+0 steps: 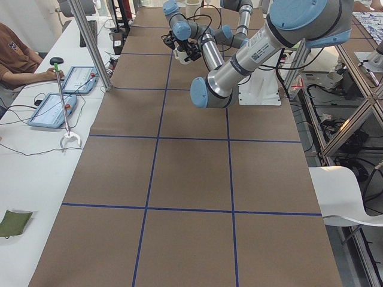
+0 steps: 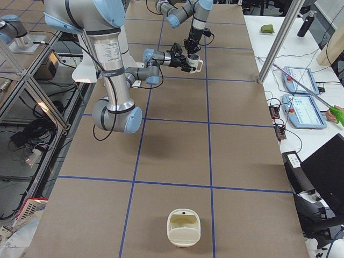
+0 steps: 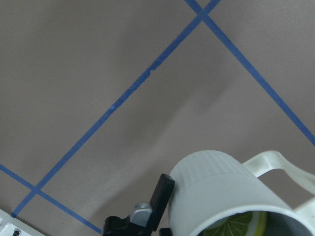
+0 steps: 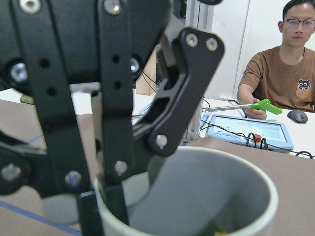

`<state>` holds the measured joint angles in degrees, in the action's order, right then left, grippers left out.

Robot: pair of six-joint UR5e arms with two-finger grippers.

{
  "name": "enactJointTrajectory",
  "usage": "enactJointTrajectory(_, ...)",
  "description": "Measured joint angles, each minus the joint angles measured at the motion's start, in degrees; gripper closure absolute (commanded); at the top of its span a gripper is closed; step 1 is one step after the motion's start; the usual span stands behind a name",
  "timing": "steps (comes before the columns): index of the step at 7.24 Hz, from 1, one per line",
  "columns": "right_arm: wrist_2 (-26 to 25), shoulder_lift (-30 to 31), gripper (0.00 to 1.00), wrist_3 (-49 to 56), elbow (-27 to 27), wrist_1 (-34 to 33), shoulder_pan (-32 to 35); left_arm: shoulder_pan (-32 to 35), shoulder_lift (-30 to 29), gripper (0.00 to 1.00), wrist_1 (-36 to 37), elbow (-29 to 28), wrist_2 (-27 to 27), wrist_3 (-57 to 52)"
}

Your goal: Left arm hands cup to right arm to dump lemon

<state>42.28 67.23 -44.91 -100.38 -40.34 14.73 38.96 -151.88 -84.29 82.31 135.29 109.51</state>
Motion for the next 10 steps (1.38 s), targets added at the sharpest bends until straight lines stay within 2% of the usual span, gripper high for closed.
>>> enactJointTrajectory(1,0.0,0.0,0.57,0.0,0.0,0.0,0.0,0.0,0.0,0.80,0.0,0.0,0.0,0.0)
enactJointTrajectory(2,0.0,0.0,0.66,0.0,0.0,0.0,0.1,0.0,0.0,0.53,0.0,0.0,0.1,0.0)
enactJointTrajectory(3,0.1,0.0,0.66,0.0,0.0,-0.1,0.1,0.0,0.0,0.01,-0.1,-0.1,0.0,0.0)
enactJointTrajectory(5,0.1,0.1,0.68,0.1,0.0,-0.1,0.2,0.4,0.0,0.00,-0.2,0.3,-0.1,-0.1)
enactJointTrajectory(7,0.2,0.2,0.68,0.2,-0.1,-0.1,0.5,3.6,0.0,0.00,-0.2,2.1,0.0,-0.3)
enactJointTrajectory(8,0.5,0.4,0.78,0.3,-0.3,0.0,1.0,6.0,0.0,0.00,-0.4,2.6,0.1,-0.6)
enactJointTrajectory(10,4.2,2.4,0.80,0.2,-0.6,-0.1,3.7,9.2,0.9,0.00,-0.9,2.7,-0.1,-1.7)
